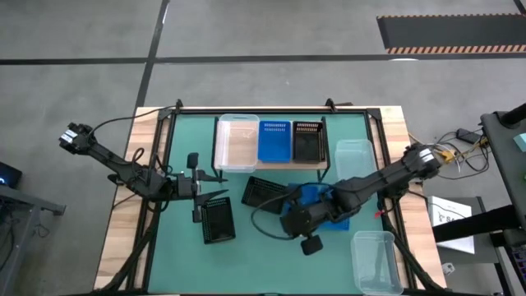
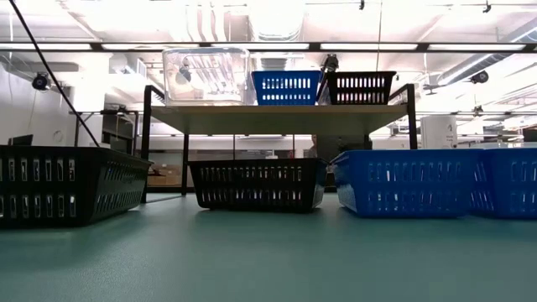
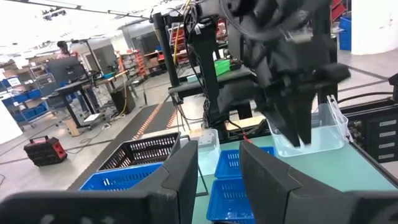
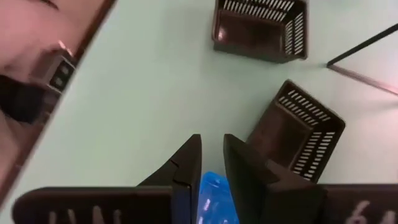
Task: Stack baskets on shelf by color
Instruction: Stack the top black bin on top of the black bin on the shelf
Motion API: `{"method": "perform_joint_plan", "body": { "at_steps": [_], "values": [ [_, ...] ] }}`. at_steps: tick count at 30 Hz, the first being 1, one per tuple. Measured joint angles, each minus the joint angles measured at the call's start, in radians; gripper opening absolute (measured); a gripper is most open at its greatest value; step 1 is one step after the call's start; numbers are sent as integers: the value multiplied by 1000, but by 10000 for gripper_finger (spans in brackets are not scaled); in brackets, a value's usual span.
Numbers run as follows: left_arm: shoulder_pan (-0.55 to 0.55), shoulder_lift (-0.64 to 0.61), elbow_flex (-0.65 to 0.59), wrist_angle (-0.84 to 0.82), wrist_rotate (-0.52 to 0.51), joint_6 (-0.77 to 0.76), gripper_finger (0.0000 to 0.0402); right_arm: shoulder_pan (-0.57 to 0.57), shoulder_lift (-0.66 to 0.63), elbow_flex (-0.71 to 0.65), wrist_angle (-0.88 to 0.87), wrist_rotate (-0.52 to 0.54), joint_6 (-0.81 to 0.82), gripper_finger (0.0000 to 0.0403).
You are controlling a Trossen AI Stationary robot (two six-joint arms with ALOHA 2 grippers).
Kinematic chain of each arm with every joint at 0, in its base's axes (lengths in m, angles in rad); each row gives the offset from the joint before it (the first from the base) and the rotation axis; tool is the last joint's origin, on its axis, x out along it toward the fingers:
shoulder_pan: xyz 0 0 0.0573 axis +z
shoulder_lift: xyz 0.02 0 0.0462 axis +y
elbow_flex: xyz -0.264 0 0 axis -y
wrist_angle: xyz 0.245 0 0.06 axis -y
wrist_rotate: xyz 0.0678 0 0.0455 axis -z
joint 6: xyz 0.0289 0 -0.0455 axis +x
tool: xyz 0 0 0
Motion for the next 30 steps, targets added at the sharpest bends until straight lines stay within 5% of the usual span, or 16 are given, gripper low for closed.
{"method": "perform_joint_plan", "body": {
  "at_steps": [13, 30],
  "values": [
    [0, 0, 0, 0, 1, 0, 102, -71, 193, 0, -10, 25, -224, 144],
    [0, 0, 0, -5, 3, 2, 102, -137, 364, 0, -52, -3, -314, 125]
  ]
}}
